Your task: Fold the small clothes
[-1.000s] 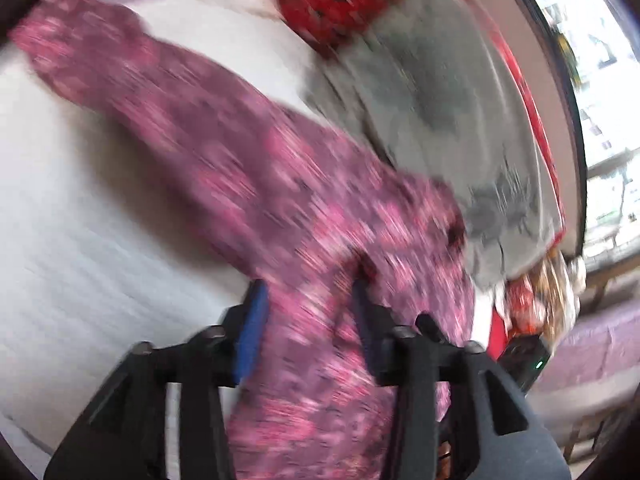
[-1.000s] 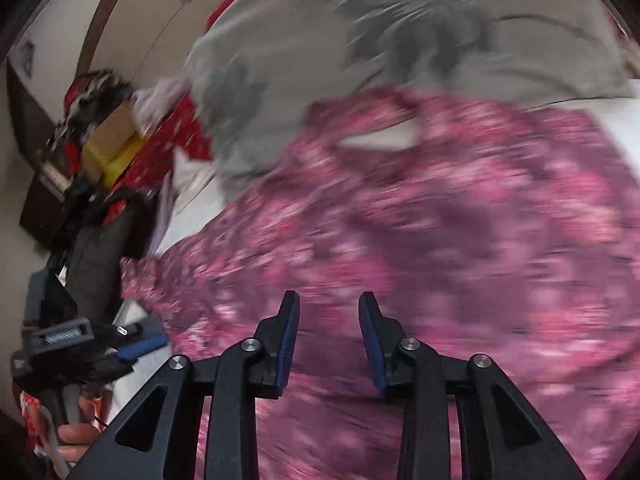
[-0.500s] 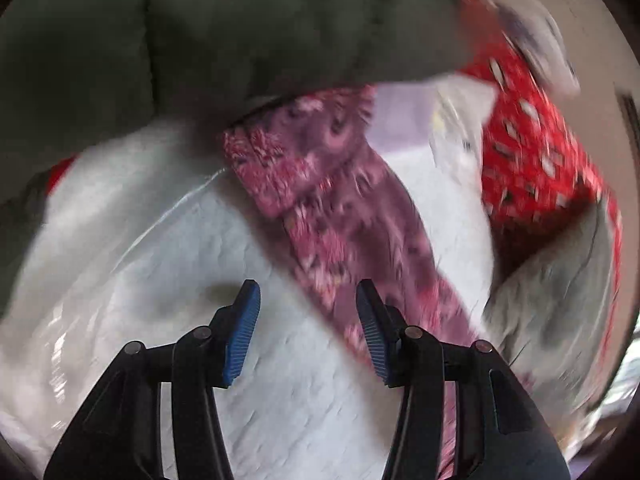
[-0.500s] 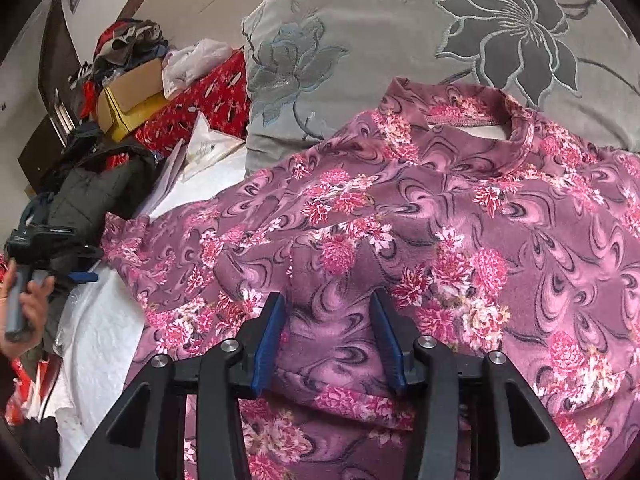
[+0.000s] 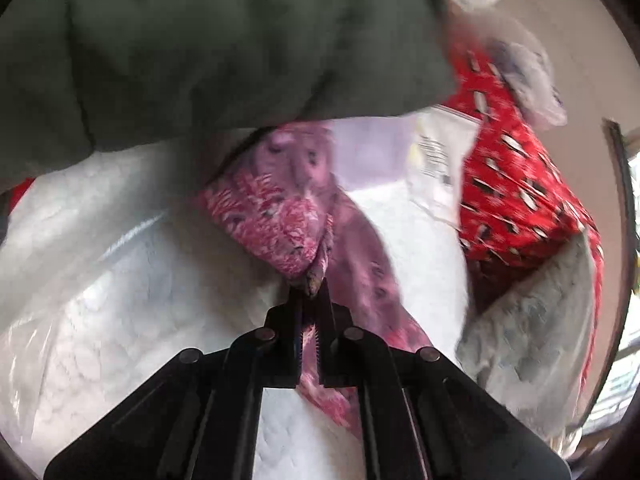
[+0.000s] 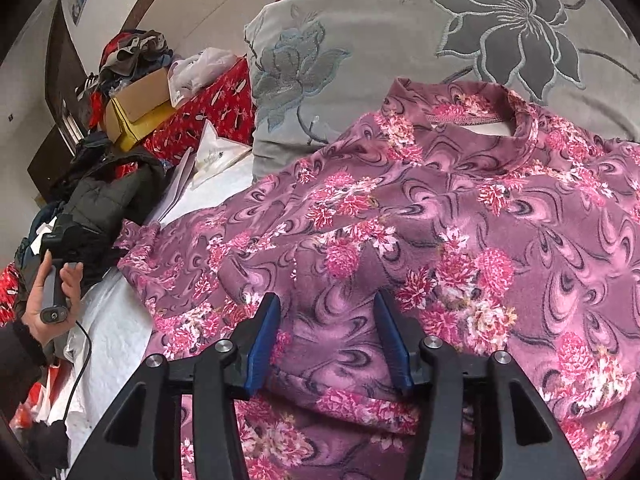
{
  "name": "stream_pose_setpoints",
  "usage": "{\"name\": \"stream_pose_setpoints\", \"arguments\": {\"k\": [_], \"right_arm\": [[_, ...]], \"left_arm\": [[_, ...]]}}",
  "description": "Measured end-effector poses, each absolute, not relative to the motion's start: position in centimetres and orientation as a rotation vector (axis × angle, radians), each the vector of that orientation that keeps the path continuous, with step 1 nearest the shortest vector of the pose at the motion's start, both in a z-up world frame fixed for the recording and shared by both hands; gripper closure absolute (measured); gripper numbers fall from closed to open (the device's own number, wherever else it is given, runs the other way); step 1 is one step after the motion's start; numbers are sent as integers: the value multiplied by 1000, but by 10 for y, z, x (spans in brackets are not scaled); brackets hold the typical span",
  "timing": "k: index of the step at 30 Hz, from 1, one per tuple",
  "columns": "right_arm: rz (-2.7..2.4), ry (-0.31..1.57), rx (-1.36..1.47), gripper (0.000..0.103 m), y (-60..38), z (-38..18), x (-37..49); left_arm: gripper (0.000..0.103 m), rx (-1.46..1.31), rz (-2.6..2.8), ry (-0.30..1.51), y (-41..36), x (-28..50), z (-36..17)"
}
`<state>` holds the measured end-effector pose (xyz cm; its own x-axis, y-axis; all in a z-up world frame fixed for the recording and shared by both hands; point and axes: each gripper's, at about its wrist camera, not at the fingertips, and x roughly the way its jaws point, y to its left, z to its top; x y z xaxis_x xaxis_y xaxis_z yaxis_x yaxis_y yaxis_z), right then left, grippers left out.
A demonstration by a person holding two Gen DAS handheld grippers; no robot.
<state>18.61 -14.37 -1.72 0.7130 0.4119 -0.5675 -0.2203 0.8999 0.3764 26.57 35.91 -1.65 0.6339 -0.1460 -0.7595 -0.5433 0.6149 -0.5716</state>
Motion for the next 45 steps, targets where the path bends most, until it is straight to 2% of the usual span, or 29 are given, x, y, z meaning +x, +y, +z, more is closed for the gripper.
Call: {"name": "stream_pose_setpoints", "arguments": {"k": [7,14,16,18,23,29,36,45], "right_arm": [[354,709,290,51,-143,-16,188],[339,801,294,52,-154,3,191],[302,787,313,48,-170,9,186],[244,777,316,39,-192,13,181],[81,799,269,38,-249,12,172],[-28,858,118,36,-289,-13,160],[-2,773,72,27,-287,-24,144],[21,760,87,22,-290,-26,141]], "left_arm": [[100,-817,149,836,314,256,37],[100,-699,7,819,239,252,89],[100,-666,-42,819,214,249,101],[100,-637,-77,823,192,245,109],[100,-569,-173,847,130,239,120],[100,-544,-253,911,64,234,107],[100,-520,-283,1047,-7,230,55],[98,-515,-241,1206,-35,221,-14]]}}
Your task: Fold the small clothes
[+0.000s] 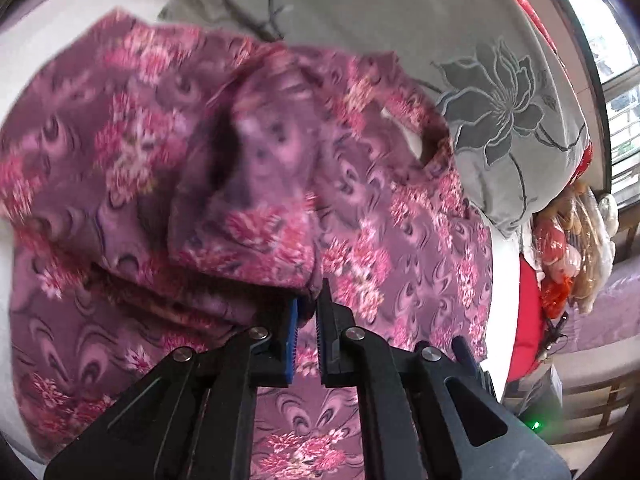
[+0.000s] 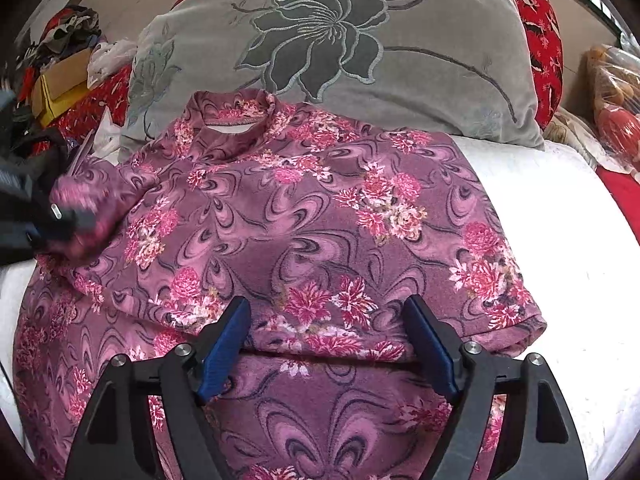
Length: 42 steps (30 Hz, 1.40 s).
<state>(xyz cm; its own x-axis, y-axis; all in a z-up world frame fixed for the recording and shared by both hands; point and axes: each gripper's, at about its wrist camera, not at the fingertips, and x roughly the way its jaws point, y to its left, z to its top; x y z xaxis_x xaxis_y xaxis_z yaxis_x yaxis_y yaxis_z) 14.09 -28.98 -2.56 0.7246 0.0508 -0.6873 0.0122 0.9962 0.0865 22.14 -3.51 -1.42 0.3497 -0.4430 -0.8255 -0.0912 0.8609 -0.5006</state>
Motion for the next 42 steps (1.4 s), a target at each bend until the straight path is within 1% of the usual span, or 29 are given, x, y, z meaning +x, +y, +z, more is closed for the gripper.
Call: {"name": "stream_pose_setpoints", "arguments": {"k": [3,5,7,8,11,15,17,20,23,25,26,27,33,37,42], "right_arm": [[21,770,82,21,-289,-25,143],[10,792,71,21,-288,-22,146],[14,782,70,22,-282,-11,146],[48,754,78,22,-276,-3,144],[172,688,53,21,-244,23,143],[326,671,-88,21,-178,38,150],[359,669,-162,21,-149,37,154],[364,695,-238,21,-123,28,168],[350,731,-311,25,-101,15,182],[354,728,-332,40,-97,11,189],[361,730,-315,69,-99,12,191],[363,732,-270,90,-105,16,193],[324,693,95,91,-181,40,188],[269,707,300,91,-244,37,184],[194,708,500,91,-315,21,164]], "left_arm": [[96,-602,-295,1201,-15,210,-11],[89,-650,-313,1181,10,194,-5],[74,-671,-276,1146,34,182,-4],[73,-687,-253,1131,46,177,-5],[73,-798,-192,1127,85,167,-22],[73,-944,-201,1165,104,168,-50],[73,-1005,-219,1155,111,167,-56],[73,-1006,-235,1154,111,167,-58],[73,-1000,-247,1151,113,165,-59],[73,-1001,-252,1150,113,165,-60],[73,-995,-256,1149,112,165,-60],[73,-985,-257,1149,108,167,-60],[73,-935,-236,1142,100,171,-57],[73,-921,-223,1141,99,171,-56],[73,-911,-212,1139,99,169,-57]]}}
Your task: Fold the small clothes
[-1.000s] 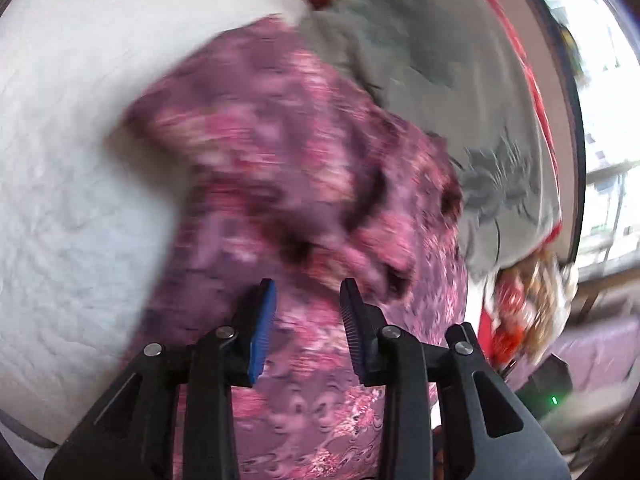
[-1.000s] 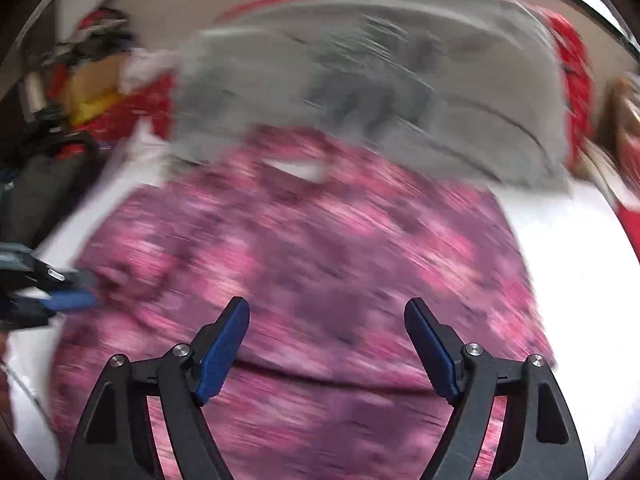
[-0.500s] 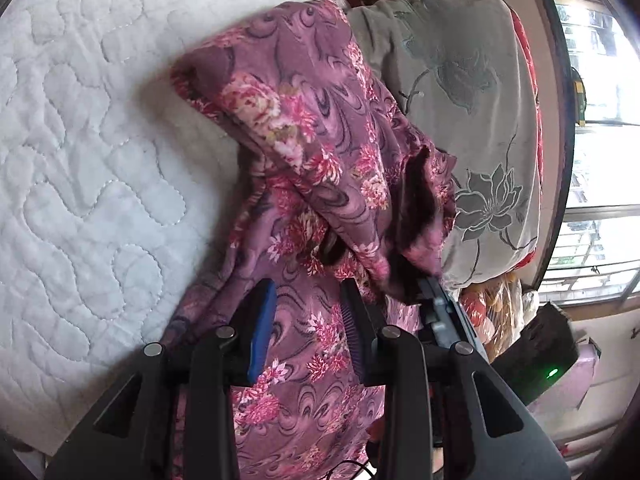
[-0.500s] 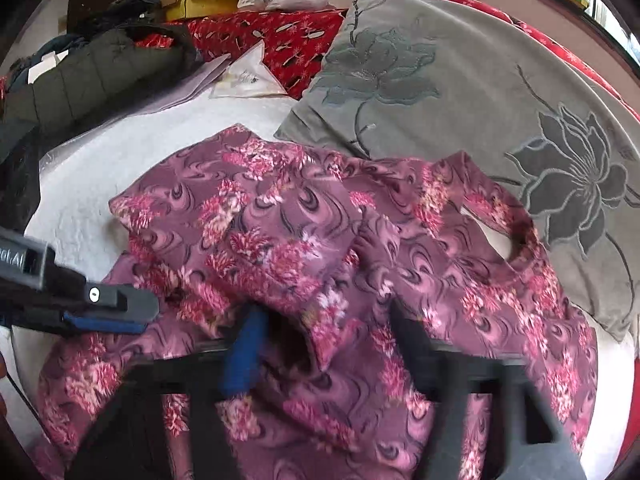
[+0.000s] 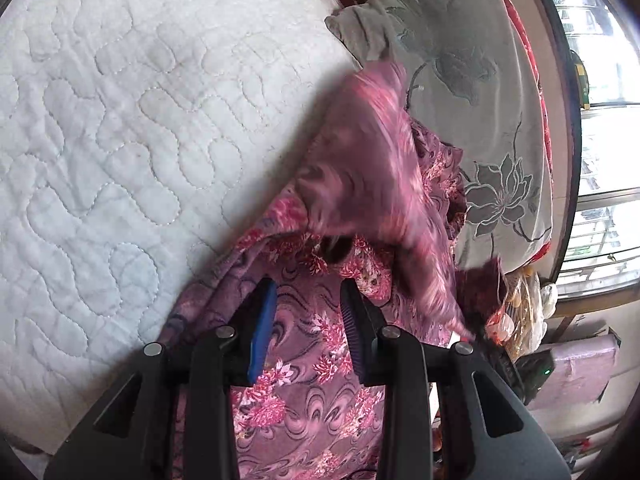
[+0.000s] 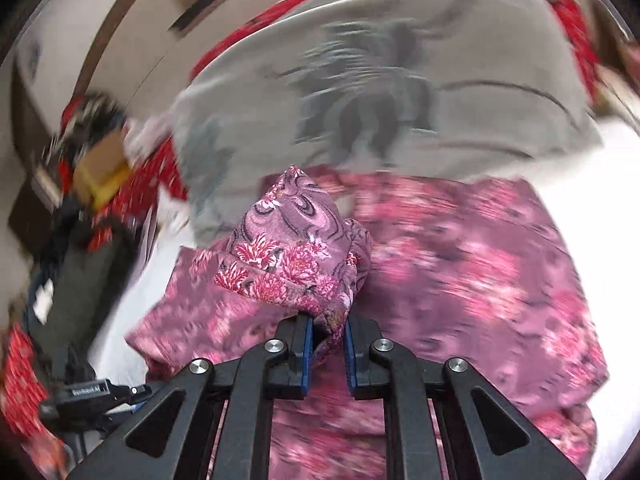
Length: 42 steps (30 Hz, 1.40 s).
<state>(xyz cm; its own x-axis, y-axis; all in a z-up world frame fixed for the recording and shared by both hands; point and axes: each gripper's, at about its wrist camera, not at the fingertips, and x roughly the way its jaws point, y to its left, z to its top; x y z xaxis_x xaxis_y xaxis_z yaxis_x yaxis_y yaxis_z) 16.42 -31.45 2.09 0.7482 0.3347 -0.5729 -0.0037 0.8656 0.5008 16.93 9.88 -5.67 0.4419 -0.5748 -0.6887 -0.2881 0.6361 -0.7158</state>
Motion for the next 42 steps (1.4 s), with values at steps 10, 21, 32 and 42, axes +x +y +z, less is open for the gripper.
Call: {"name": "stream_pose_setpoints", "arguments": {"k": [10,21,32,42], "right_arm": [[65,695,890,69,-408,-25,126],[144,637,889,96,-410,3,161],[51,770,692,90,-430,-5,140],[154,1035,373,63,-384,-24,105]], "left_arm": [[73,-853,-198,1148,91,160,-47],[72,-710,-217,1079,55,195,-6],[64,-544,-212,1181,50,191,-16],[45,-200,-255,1263,3,129,-27]]}}
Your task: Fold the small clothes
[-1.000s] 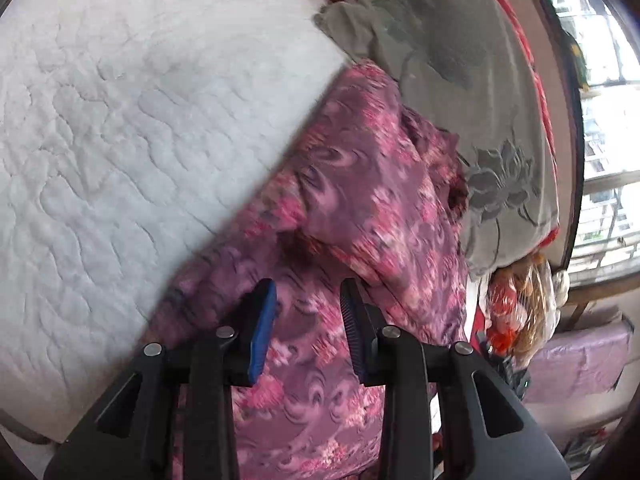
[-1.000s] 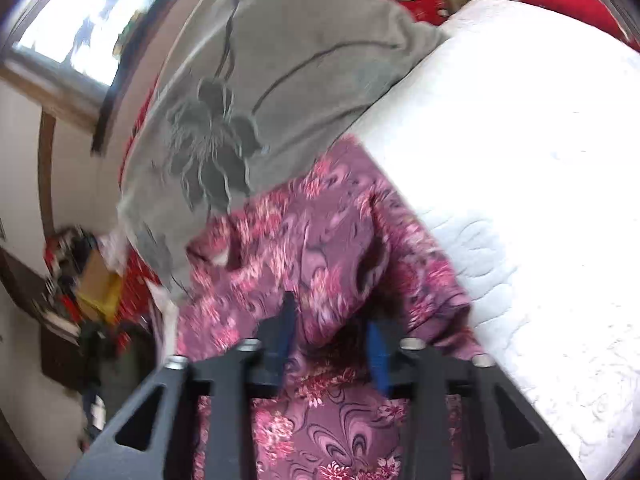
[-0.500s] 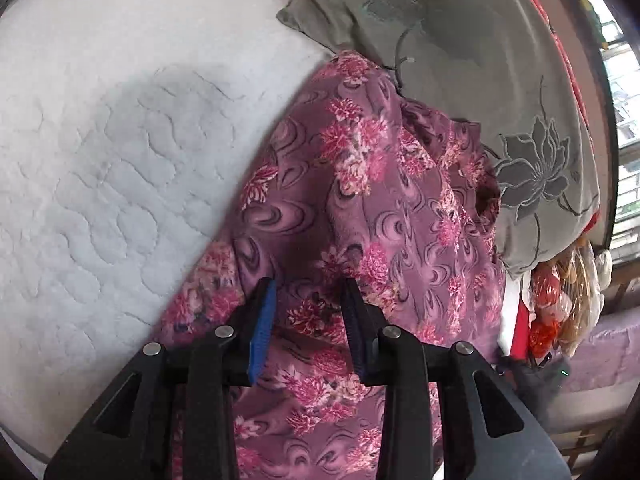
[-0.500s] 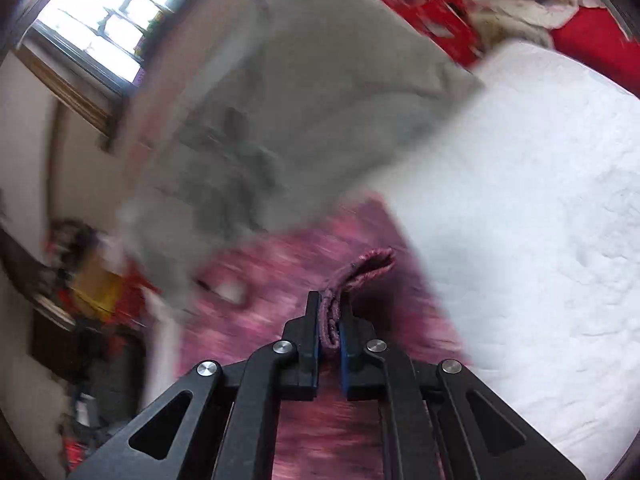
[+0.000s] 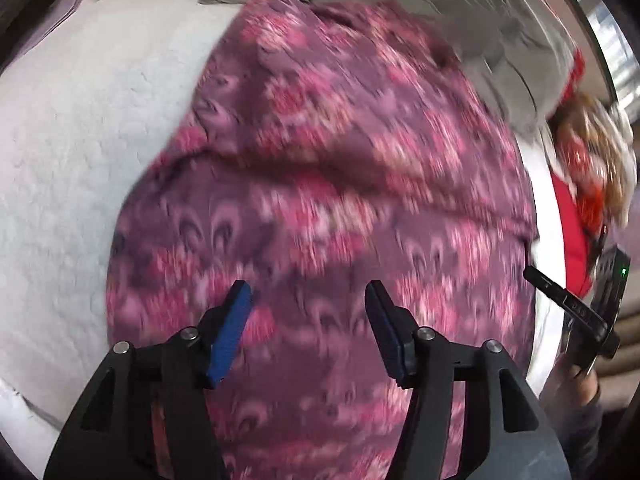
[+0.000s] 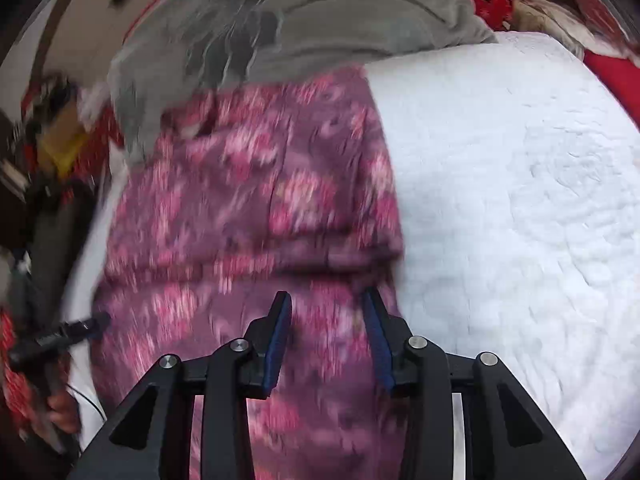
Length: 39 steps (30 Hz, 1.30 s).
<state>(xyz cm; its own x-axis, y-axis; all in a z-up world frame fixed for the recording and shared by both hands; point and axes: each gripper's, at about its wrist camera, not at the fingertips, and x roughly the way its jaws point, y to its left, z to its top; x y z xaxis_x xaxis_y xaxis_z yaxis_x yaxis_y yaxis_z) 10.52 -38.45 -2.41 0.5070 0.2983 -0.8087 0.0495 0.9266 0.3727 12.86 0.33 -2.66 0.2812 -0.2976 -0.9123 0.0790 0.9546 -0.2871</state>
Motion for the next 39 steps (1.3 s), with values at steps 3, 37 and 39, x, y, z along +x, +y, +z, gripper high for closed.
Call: {"name": "stream_pose_setpoints", "arguments": {"k": [3,37,39], "right_arm": [[161,1055,308,63,-375,-26,76],[418,1089,834,39,-419,-144,-141],[473,1080,829,44,-412,-142,-143]], "left_arm": [[45,-198,-262,1288,9,108,-30],[43,-644,-386,1539,147,-53,-78],[45,-650,-418,1522,147,-59,-75]]}}
